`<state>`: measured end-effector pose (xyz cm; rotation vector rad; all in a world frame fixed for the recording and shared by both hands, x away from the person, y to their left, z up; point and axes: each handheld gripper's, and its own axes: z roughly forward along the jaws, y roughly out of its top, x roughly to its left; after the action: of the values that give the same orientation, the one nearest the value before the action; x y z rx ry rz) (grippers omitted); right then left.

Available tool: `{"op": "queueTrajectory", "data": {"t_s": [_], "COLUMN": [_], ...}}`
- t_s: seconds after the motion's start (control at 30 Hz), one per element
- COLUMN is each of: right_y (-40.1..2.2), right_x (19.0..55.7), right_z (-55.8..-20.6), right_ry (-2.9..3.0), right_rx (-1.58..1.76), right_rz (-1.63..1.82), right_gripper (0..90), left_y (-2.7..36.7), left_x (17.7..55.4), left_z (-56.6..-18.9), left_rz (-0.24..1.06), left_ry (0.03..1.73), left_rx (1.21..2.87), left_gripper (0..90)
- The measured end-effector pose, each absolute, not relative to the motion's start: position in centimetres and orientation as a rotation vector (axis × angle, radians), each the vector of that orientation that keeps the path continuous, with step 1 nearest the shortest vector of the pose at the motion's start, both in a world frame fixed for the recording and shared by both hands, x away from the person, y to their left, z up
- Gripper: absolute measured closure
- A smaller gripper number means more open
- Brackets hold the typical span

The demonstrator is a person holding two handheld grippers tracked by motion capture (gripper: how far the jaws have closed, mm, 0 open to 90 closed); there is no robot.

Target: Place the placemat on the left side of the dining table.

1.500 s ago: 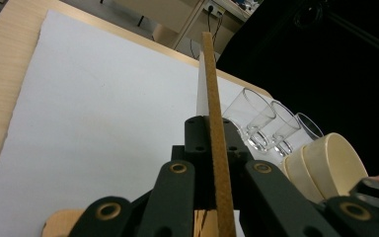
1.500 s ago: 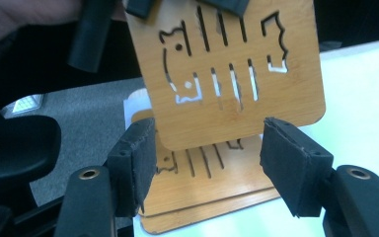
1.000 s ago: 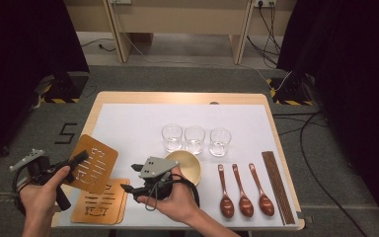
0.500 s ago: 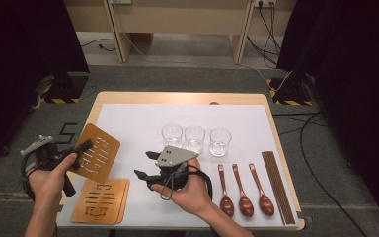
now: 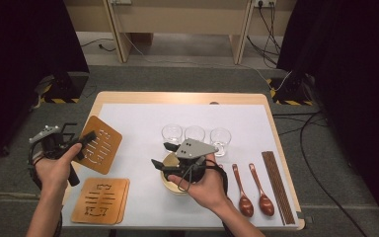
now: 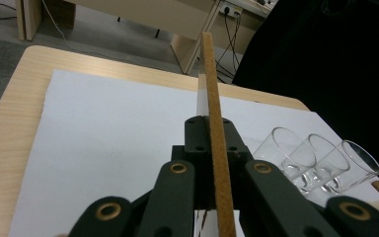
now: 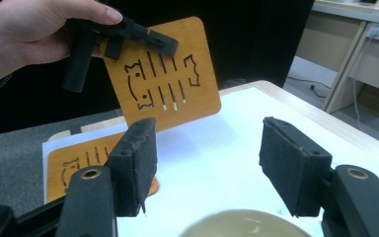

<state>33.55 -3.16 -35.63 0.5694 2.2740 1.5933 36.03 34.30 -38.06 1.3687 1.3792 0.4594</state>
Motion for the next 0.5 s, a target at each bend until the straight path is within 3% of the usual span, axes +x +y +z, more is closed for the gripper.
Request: {"op": "queueTrajectory", "data": {"t_s": [0.5], "right_y": [-5.8], "right_x": [34.0], "right_z": [-35.8], "right_ry": [2.227], "right_rx": [0.645], "right_rz": [1.587], "right_gripper": [40.0], "left_y": [33.7], "left_x": [38.4], "left_z": [-38.1], "left_rz": [0.47], "left_ry": [1.399], "left_rx": [1.368], "left_gripper": [85.5]}}
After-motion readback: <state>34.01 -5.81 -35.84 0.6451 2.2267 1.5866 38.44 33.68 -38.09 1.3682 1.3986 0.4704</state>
